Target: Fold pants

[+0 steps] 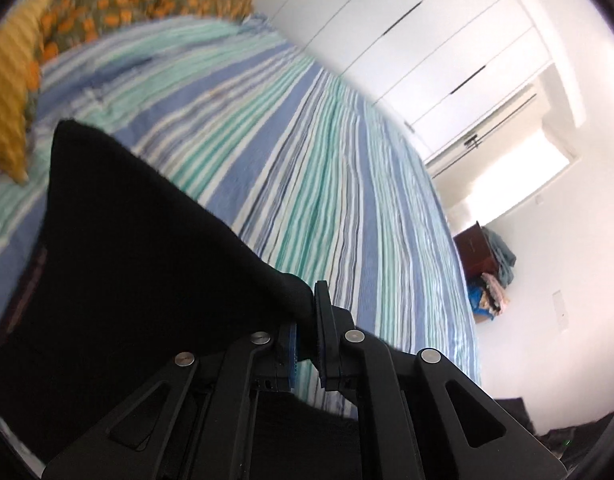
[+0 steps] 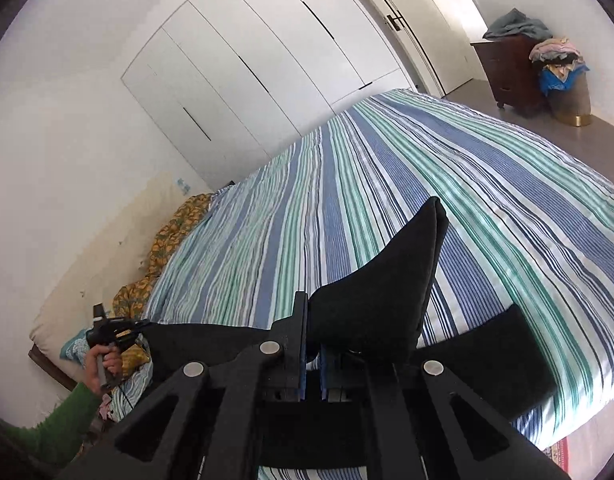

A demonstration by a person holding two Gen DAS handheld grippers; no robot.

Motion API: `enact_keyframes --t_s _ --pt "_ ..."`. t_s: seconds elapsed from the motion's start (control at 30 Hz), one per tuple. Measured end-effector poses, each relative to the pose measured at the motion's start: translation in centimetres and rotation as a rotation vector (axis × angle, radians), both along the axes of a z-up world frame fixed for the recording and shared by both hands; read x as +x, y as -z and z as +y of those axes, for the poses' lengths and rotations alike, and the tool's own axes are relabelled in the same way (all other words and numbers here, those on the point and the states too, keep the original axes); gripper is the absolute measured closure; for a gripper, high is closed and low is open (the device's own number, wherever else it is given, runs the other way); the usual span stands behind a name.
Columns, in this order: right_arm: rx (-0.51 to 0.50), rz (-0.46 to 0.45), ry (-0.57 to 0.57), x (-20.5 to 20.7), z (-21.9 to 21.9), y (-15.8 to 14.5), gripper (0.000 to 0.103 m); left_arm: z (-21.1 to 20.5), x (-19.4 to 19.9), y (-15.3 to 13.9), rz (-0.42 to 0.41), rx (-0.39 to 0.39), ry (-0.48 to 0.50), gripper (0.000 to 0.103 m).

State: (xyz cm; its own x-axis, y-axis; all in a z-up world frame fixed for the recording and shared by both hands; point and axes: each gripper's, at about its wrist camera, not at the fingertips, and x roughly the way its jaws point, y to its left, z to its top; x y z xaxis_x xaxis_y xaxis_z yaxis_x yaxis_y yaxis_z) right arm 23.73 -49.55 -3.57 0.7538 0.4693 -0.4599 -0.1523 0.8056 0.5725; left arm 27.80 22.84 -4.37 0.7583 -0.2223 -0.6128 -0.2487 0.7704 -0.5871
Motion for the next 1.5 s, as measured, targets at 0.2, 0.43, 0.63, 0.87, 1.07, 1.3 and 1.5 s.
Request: enact_keyframes --t_s 0.2,0.43,0.63,0.87,1.07,1.3,1.5 --pt "0.037 0.154 -0.011 2.5 -1.4 2.9 0.098 -2.6 -11.3 7.8 0.126 0.037 -0.069 0.094" --pt "-0.086 0.609 0.094 1.4 -4.5 15.6 0.098 -5.3 -12.8 15.7 0.323 -0.005 -0.049 0.095" --pt "-0.115 0.66 0.075 2.8 -5.0 16.3 0.095 -5.9 -12.2 15.7 0.338 0.036 -0.027 0.093" --pt "0.059 0.645 0.093 2.0 -6.5 16.1 0.047 -5.8 -13.0 15.8 0.331 0.005 -0.034 0.092" --pt "0.316 0.662 0.22 0.9 -10.1 17.8 0.047 -5.8 -14.3 16.3 0.328 0.004 -0.036 0.092" --pt "0.149 0.613 0.233 2.5 -10.9 15.8 0.092 -7.0 -14.9 15.3 0.298 0.026 -0.03 0.092" --pt "-0.226 0.587 0.243 3.6 -10.7 13.8 0.092 -10.7 -14.3 15.8 0.355 0.122 0.077 0.091"
